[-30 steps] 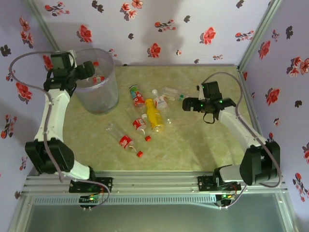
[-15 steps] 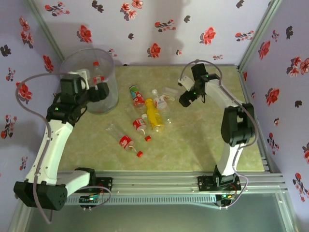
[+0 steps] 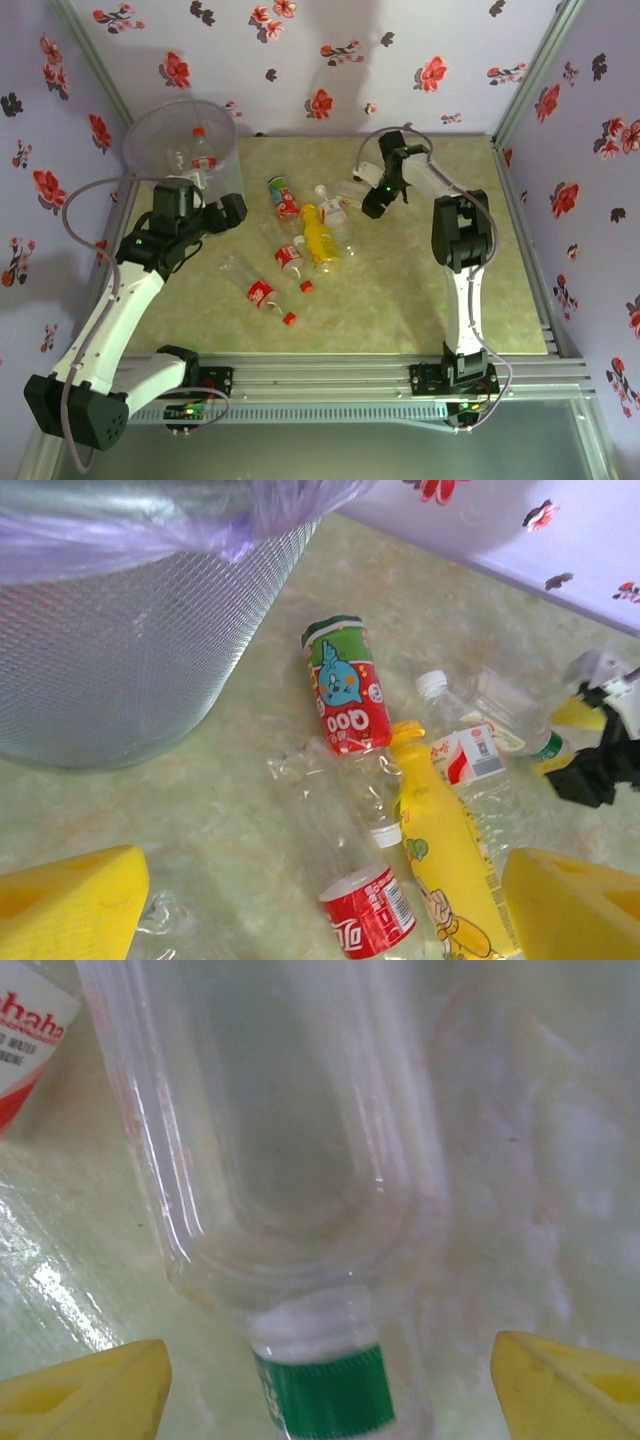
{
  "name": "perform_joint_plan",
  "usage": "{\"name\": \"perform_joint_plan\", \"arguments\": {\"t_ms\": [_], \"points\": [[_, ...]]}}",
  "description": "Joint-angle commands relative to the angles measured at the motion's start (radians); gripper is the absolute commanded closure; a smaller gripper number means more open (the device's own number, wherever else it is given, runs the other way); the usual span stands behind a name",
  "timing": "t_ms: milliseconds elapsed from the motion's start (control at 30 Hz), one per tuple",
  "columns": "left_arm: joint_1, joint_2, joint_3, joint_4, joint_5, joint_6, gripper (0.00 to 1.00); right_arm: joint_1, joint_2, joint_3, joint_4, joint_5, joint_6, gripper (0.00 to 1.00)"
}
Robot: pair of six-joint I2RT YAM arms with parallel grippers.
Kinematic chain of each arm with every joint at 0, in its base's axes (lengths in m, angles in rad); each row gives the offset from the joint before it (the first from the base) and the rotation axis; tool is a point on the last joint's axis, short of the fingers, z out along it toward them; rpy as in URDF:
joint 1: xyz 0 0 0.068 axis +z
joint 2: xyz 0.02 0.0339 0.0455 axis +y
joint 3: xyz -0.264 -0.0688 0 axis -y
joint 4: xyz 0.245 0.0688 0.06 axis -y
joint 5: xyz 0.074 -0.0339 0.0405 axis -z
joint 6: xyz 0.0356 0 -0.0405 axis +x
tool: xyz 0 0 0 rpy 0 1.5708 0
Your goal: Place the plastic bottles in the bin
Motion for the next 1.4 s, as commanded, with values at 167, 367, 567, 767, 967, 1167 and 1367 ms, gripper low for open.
{"name": "perform_joint_plan", "arguments": {"t_ms": [167, 367, 567, 767, 967, 1167, 1367], "points": [[-0.015, 0.014, 0.007, 0.049, 0.014, -0.037, 0.08, 0.008, 0.043, 0.038, -0.025, 0.011, 0.016, 0.34], [-0.039, 0.037, 0.002, 0.078, 0.016, -0.047, 0.08, 0.005, 0.029, 0.005, 0.004, 0.025, 0.039, 0.48], [-0.048, 0.051, 0.001, 0.102, 0.017, -0.061, 0.08, -0.004, -0.005, -0.014, 0.009, 0.012, 0.07, 0.63], [-0.085, 0.071, 0.015, 0.139, 0.018, -0.086, 0.09, -0.006, -0.114, -0.108, 0.077, -0.011, 0.125, 0.69], [-0.156, 0.125, 0.048, 0.2, 0.034, -0.104, 0.06, -0.008, -0.344, -0.317, 0.257, -0.054, 0.348, 0.72], [-0.214, 0.203, 0.081, 0.339, 0.089, -0.134, 0.02, 0.001, -0.585, -0.602, 0.517, -0.156, 0.682, 0.75], [-0.309, 0.307, 0.115, 0.443, 0.103, -0.151, 0.0, 0.113, -0.753, -0.857, 0.811, -0.229, 0.865, 0.81]]}}
